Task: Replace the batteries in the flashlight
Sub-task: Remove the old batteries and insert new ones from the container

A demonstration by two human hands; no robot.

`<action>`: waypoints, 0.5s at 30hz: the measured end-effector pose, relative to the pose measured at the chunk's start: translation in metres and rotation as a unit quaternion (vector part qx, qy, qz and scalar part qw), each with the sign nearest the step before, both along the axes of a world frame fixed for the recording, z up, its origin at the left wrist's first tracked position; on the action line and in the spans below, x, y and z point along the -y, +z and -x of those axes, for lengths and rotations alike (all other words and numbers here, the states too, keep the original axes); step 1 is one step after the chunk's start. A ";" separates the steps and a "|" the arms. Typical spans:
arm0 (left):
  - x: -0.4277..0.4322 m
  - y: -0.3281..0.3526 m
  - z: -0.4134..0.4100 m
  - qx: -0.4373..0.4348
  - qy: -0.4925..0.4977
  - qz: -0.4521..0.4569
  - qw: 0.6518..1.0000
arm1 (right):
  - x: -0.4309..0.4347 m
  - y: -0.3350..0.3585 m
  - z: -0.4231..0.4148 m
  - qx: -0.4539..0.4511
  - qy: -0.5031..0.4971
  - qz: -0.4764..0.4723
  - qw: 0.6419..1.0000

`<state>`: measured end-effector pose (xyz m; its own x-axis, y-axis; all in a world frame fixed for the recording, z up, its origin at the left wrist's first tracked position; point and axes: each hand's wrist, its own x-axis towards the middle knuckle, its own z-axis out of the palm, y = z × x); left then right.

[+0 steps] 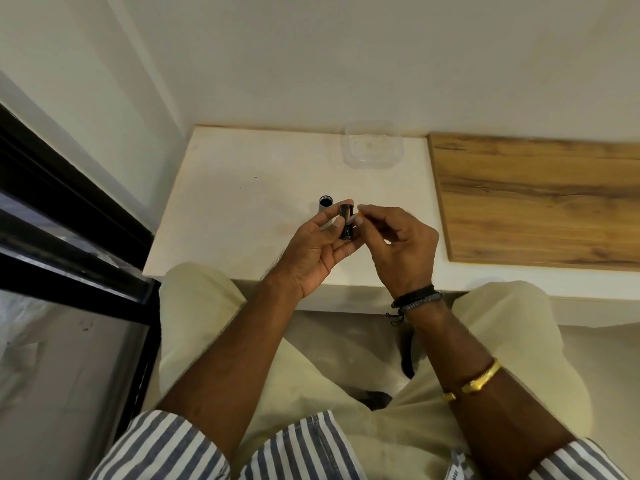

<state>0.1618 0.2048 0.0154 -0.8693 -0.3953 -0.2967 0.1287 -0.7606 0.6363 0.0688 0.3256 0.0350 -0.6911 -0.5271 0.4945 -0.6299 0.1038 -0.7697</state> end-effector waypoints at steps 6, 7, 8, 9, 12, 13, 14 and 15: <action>0.001 0.001 0.001 0.011 0.018 0.018 1.000 | 0.002 -0.004 -0.002 -0.073 0.019 -0.045 0.996; 0.001 0.002 0.001 0.012 0.016 0.025 0.999 | 0.002 -0.005 -0.001 -0.072 0.018 -0.049 0.996; 0.001 0.003 0.000 0.014 0.015 0.031 0.999 | 0.003 -0.006 0.000 -0.065 0.017 -0.049 0.997; 0.001 0.003 0.000 0.016 0.013 0.035 0.999 | 0.003 -0.007 0.002 -0.053 0.019 -0.046 0.997; 0.000 0.002 0.000 0.023 0.004 0.038 0.999 | 0.002 -0.007 0.005 -0.003 0.030 -0.038 0.999; -0.001 0.001 0.000 0.024 0.001 0.038 0.999 | 0.002 -0.007 0.005 0.013 0.034 -0.039 0.999; -0.002 0.001 0.000 0.025 -0.003 0.040 0.999 | 0.002 -0.007 0.006 0.032 0.038 -0.043 0.998; -0.003 0.001 0.000 0.025 -0.006 0.044 0.999 | 0.003 -0.007 0.006 0.055 0.041 -0.050 0.996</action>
